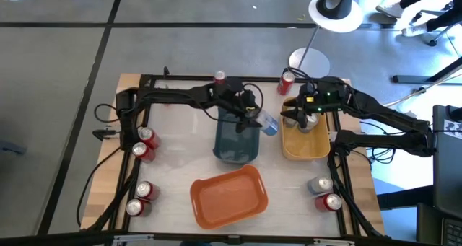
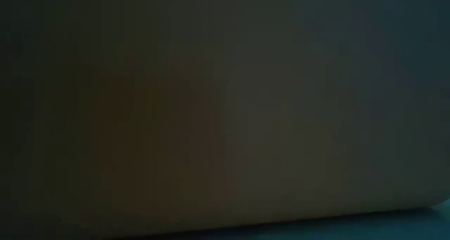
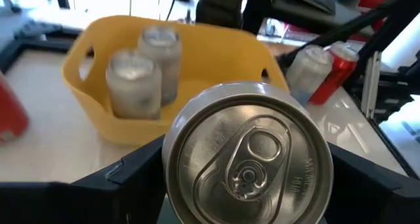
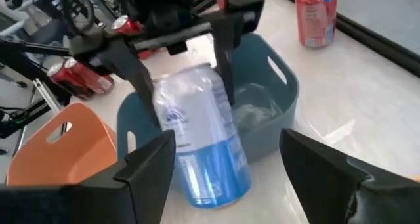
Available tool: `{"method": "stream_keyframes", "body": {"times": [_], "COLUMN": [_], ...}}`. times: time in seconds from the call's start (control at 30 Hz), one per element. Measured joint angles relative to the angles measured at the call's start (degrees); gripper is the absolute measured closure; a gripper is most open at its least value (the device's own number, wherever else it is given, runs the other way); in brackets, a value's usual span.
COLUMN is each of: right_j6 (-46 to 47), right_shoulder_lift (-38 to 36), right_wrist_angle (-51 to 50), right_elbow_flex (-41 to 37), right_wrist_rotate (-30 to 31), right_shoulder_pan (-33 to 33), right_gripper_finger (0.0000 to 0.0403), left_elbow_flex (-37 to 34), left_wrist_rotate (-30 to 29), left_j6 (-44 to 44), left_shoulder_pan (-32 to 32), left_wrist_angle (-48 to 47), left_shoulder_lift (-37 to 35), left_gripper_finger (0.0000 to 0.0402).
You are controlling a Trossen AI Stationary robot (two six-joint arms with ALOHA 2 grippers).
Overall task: Sort soda cans
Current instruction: Put the top white soda can into the yellow bin
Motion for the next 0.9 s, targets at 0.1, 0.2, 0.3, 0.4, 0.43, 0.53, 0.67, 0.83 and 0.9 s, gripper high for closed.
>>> {"method": "stream_keyframes", "body": {"times": [0.1, 0.2, 0.3, 0.4, 0.43, 0.53, 0.67, 0.83, 0.9], "right_j6": [0.4, 0.5, 0.5, 0.5, 0.5, 0.6, 0.4, -1.8, -2.8], "right_shoulder_lift": [0.0, 0.0, 0.0, 0.0, 0.0, 0.3, 1.7, 5.5, 7.1], "right_wrist_angle": [-0.2, 0.0, 0.5, 0.6, 0.6, 0.7, 1.3, 3.6, 5.5], "right_elbow_flex": [-0.4, -0.5, -0.5, -0.5, -0.5, -0.5, -0.5, -0.5, -0.5], "right_wrist_rotate": [0.7, 1.3, 1.9, 2.1, 2.4, 2.5, 2.5, 3.9, 3.9], "right_shoulder_pan": [0.0, 0.0, 0.0, 0.0, 0.0, 0.0, 0.2, 1.5, 1.5], "right_gripper_finger": [0.0131, 0.0131, 0.0131, 0.0131, 0.0131, 0.0131, 0.0131, 0.0131, 0.0131], "left_elbow_flex": [0.0, 0.0, 0.0, 0.0, 0.0, 0.0, 0.0, 0.0, 0.0], "left_wrist_rotate": [-0.1, -0.3, -0.6, -0.7, -0.8, -1.2, -3.2, -8.4, -10.1], "left_j6": [-0.1, 1.1, 1.3, 1.1, 1.2, 2.5, 3.4, 6.4, 8.0], "left_shoulder_pan": [0.3, 0.8, 1.6, 2.4, 2.6, 3.3, 4.2, 4.3, 3.9], "left_wrist_angle": [-2.3, -4.6, -6.1, -9.1, -10.2, -15.7, -19.4, -20.2, -20.6], "left_shoulder_lift": [1.1, 1.1, 1.0, 1.0, 1.0, 0.7, -0.6, -0.8, -0.5], "left_gripper_finger": [0.0098, 0.0098, 0.0098, 0.0098, 0.0098, 0.0098, 0.0098, 0.0098, 0.0098]}}
